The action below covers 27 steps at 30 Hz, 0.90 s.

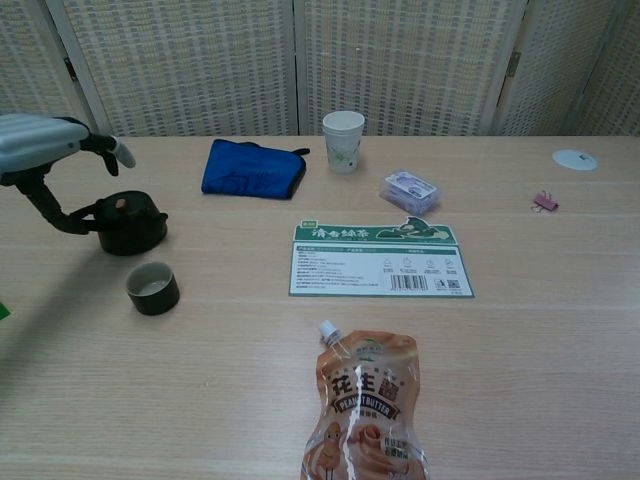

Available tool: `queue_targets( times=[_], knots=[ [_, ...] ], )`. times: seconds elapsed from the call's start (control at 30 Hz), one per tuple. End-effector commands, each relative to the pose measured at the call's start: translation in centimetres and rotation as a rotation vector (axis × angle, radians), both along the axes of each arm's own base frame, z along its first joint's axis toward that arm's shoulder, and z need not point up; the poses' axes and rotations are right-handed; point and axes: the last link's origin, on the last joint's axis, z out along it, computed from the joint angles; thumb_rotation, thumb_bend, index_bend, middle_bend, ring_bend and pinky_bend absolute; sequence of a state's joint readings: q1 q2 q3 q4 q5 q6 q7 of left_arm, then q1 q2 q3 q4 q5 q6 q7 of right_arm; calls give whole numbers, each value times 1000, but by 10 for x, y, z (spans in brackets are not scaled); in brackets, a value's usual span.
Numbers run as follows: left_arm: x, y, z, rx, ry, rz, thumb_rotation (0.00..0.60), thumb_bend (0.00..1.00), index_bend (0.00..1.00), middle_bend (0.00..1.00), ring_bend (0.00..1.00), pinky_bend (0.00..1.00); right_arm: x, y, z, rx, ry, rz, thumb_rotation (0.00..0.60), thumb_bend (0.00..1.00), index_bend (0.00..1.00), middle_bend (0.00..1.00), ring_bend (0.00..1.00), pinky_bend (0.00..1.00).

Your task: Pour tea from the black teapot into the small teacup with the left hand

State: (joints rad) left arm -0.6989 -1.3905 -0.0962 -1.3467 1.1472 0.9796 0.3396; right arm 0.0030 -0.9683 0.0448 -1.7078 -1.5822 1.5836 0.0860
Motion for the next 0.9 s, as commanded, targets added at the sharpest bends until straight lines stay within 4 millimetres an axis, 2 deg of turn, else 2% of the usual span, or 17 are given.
queue_targets(
  times=[0.03, 0.9],
  knots=[
    [-1, 7, -5, 2, 8, 13, 600, 110, 190, 261, 160, 0, -1, 0, 0, -1, 0, -2, 600, 197, 258, 298, 219, 224],
    [-10, 53, -11, 74, 30, 115, 600, 111, 191, 261, 164, 0, -6, 0, 3, -9, 5, -25, 600, 197, 258, 297, 219, 224]
  ],
)
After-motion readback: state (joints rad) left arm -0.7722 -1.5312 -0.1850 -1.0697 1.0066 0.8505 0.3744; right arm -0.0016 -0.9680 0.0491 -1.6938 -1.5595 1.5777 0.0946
